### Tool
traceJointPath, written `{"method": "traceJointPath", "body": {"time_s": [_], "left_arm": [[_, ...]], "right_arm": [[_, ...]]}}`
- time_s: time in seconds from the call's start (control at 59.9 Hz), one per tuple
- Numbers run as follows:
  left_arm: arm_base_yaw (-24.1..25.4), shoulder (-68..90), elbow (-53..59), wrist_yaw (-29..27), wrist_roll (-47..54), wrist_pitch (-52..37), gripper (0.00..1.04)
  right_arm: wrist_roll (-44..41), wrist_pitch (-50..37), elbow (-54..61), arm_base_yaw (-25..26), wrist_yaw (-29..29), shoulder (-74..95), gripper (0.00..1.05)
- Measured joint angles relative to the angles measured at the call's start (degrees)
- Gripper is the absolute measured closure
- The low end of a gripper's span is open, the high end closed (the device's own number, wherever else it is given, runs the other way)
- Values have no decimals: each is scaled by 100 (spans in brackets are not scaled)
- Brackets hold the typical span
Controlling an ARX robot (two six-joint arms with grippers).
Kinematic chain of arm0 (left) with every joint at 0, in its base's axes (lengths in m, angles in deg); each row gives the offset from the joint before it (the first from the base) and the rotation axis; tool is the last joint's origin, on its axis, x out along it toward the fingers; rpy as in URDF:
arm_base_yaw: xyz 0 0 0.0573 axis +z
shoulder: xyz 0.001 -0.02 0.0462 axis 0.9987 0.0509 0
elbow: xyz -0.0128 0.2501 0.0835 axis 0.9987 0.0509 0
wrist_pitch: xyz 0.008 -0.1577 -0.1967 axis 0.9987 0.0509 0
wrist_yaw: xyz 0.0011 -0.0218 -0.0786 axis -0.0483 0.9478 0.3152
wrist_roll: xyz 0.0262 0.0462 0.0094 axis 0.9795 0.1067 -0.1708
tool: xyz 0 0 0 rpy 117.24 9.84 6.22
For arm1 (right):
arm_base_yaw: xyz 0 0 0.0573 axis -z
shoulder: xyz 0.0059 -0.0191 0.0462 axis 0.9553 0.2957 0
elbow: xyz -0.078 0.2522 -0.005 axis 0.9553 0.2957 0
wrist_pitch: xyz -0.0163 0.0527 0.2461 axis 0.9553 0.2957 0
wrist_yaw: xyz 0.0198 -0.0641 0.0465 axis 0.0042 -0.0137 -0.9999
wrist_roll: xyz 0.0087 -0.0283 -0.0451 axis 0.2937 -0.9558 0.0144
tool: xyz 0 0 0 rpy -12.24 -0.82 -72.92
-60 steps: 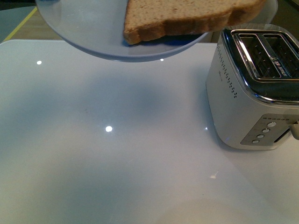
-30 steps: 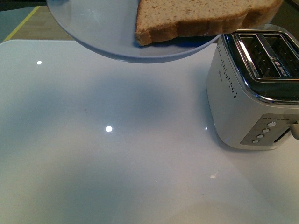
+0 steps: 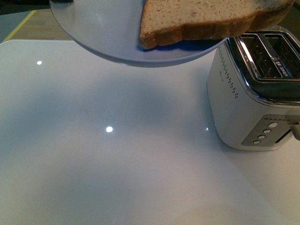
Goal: Left arm holds plate, right arm toasts bread
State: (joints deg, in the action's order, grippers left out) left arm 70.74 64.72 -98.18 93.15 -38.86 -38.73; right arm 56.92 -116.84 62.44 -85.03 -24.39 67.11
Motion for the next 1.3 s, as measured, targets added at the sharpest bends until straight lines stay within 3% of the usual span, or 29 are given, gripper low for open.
{"method": "traceJointPath", "body": {"time_s": [0.317,0.685,0.885,1.102,1.302], "left_arm": [[28,0,0,52,-2,20,102],[33,0,0,125,-2,20,102],[33,0,0,127,-2,26,102],[33,0,0,125,-4,26,102],[33,0,0,125,-2,42,102]], "right_arm": [[660,-699,-212,-299,103,981,10],[796,-713,-376,-310,146,1161,73],[881,-719,-400,-210,13,1043,99],[984,-654,-481,-20,-105,693,101],[929,-321,-822,592,-87,94,101]]}}
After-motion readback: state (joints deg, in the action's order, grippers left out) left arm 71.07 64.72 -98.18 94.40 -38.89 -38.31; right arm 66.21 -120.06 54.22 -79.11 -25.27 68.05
